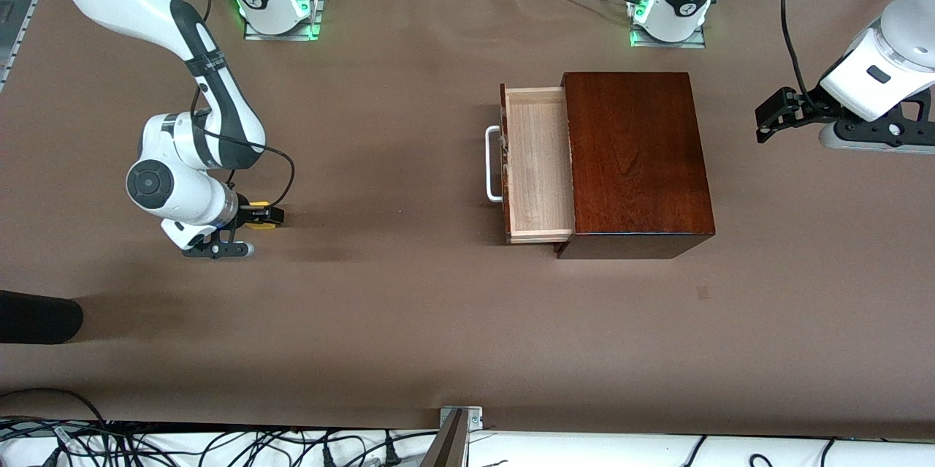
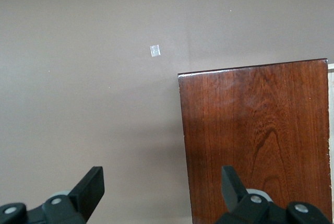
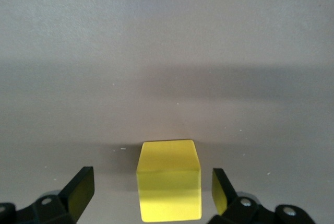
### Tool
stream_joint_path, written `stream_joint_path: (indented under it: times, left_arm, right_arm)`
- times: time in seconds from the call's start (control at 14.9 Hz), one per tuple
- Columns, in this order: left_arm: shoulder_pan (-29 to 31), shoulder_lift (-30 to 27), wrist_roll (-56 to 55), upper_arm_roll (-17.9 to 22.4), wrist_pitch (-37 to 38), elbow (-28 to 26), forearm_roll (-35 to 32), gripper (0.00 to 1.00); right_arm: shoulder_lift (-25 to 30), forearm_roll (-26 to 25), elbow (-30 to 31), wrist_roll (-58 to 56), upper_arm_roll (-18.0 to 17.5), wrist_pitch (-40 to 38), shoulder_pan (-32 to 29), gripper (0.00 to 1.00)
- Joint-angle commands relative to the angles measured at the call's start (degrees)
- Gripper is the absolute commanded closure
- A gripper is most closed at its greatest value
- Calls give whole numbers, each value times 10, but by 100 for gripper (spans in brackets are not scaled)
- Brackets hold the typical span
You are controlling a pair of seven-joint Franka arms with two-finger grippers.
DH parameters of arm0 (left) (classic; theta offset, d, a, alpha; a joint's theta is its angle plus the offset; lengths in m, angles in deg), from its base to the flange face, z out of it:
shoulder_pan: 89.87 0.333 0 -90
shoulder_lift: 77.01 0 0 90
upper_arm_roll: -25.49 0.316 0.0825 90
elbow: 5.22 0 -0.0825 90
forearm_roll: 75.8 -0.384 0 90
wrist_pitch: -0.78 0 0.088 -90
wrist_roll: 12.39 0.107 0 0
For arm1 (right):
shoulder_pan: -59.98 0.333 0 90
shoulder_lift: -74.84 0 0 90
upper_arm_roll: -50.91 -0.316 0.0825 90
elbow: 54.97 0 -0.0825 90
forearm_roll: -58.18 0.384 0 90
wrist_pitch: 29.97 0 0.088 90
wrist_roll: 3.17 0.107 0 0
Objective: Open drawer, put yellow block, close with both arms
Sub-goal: 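Grasp the yellow cube with the right gripper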
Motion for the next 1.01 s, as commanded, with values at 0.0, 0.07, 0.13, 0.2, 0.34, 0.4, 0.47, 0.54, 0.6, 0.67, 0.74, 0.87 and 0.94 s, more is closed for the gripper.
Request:
stream_joint_path:
  times: [0.0,0.07,0.13,0.2,0.34,0.4,0.47,0.54,0.6,0.67,0.74,0.87,0.94]
  left_arm:
    - [-3,-9,9,3,5,-2,15,0]
    - [-3,-9,9,3,5,-1,15,0]
    - [-3,-9,9,3,5,-1,15,0]
    - [-4,-9,7,3,5,0,14,0]
    - [-5,-9,7,3,10,1,14,0]
    - [-5,-8,7,3,12,5,14,0]
    - [-5,-7,7,3,12,6,14,0]
    - [-5,-5,7,3,13,7,14,0]
    - [-6,-5,7,3,13,7,14,0]
    - [-5,-5,7,3,15,7,14,0]
    - [-5,-5,7,3,21,8,14,0]
    - [-5,-5,7,3,23,8,14,0]
    - [-5,-5,7,3,23,8,14,0]
  right_arm:
    - [6,4,40,7,1,52,-3,0]
    - [5,4,51,3,1,68,-3,0]
    - [5,4,55,1,2,75,-4,1]
    - [5,4,57,1,2,75,-4,7]
    - [5,4,58,0,2,73,-4,35]
    - [5,4,58,0,3,71,-4,52]
    - [5,4,59,0,3,71,-4,70]
    - [5,4,58,-1,4,70,-4,85]
    - [5,4,56,-1,4,69,-4,97]
    - [5,3,52,-2,3,67,-4,100]
    - [7,1,44,-6,3,64,-2,100]
    - [10,-3,17,-7,-1,37,3,100]
    - [10,-4,-10,-8,-2,4,8,100]
